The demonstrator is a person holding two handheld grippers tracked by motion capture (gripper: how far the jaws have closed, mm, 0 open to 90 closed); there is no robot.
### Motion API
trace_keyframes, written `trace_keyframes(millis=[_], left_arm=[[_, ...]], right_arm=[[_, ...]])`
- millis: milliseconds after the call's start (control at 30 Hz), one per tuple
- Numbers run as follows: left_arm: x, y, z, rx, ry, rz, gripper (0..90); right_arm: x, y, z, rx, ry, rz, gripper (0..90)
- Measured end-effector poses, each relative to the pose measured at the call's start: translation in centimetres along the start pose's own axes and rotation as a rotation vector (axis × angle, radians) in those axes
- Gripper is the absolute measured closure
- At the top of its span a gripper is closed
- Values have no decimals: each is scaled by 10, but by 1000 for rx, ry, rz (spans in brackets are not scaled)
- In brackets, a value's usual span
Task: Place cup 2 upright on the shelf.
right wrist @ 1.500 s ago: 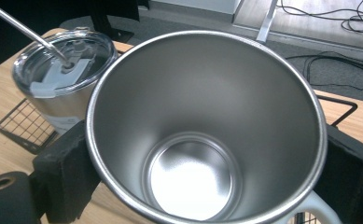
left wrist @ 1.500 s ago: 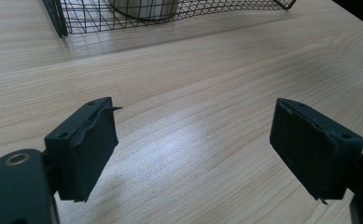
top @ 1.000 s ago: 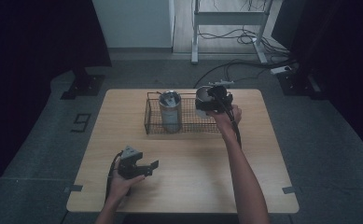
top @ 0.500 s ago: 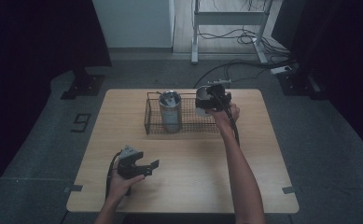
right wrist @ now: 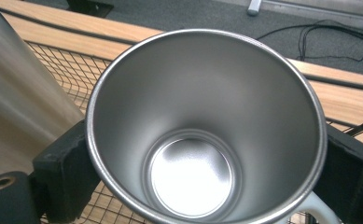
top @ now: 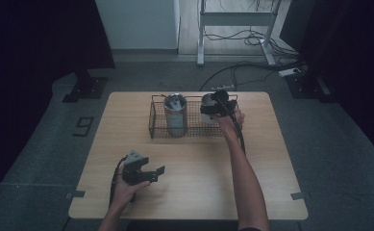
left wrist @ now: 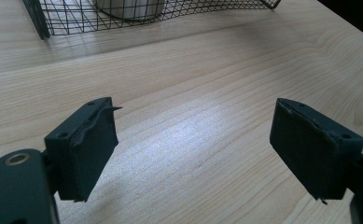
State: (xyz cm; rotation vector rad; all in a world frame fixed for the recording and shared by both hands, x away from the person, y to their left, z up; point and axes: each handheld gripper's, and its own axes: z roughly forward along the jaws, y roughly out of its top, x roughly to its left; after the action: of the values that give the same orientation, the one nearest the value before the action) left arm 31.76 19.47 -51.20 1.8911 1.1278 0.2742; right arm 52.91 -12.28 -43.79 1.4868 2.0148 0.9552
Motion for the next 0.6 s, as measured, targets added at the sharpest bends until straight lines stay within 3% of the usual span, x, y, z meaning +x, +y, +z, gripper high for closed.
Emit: trace_keyframes(millis=[600], left_arm=[[2, -1, 1, 9, 4, 0, 149]], right_arm=[[2, -9, 22, 58, -8, -4, 71]])
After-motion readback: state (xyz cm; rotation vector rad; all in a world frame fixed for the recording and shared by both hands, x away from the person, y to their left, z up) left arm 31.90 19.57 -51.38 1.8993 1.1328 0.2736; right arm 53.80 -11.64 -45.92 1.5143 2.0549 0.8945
